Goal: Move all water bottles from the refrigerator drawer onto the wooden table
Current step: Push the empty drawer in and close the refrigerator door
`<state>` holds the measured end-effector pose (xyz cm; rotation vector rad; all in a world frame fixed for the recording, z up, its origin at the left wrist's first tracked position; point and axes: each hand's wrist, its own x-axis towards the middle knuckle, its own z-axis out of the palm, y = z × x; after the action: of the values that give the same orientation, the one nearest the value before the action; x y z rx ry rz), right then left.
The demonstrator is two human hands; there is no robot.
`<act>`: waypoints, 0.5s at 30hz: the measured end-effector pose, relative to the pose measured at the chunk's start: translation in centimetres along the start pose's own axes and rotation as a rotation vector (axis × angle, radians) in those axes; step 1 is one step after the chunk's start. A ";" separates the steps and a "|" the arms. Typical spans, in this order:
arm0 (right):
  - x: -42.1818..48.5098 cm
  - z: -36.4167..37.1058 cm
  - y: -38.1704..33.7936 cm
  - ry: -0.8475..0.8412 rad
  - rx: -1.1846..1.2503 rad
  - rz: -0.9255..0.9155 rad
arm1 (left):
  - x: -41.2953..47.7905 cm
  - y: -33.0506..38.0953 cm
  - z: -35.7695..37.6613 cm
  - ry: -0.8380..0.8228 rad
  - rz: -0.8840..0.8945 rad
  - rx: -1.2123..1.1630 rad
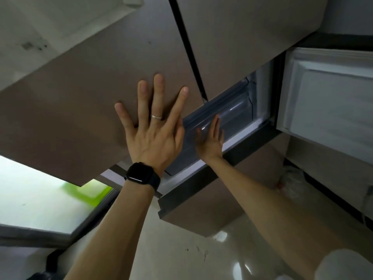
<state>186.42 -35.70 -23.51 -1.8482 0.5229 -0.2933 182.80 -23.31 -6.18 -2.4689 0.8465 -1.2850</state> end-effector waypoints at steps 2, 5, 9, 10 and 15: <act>1.2 -0.4 -0.1 -0.086 -0.054 -0.001 | 0.0 -0.1 0.0 0.008 0.002 0.004; 0.8 -2.7 -0.7 -0.176 -0.057 0.012 | 0.0 -0.1 -0.2 -0.006 0.010 -0.012; -2.4 -8.5 -2.3 -0.227 -0.197 -0.037 | 0.0 0.2 -1.1 -0.068 0.001 -0.081; -3.5 -10.2 -2.8 -0.214 -0.221 -0.079 | 0.0 0.5 -1.5 -0.090 -0.012 -0.108; -9.0 -21.3 -6.7 -0.101 -0.409 -0.144 | 2.0 3.7 -4.9 -0.179 -0.031 -0.248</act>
<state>170.44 -47.19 -9.62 -2.2907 0.4001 -0.1960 178.34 -27.16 -3.67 -2.7471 0.9762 -1.0006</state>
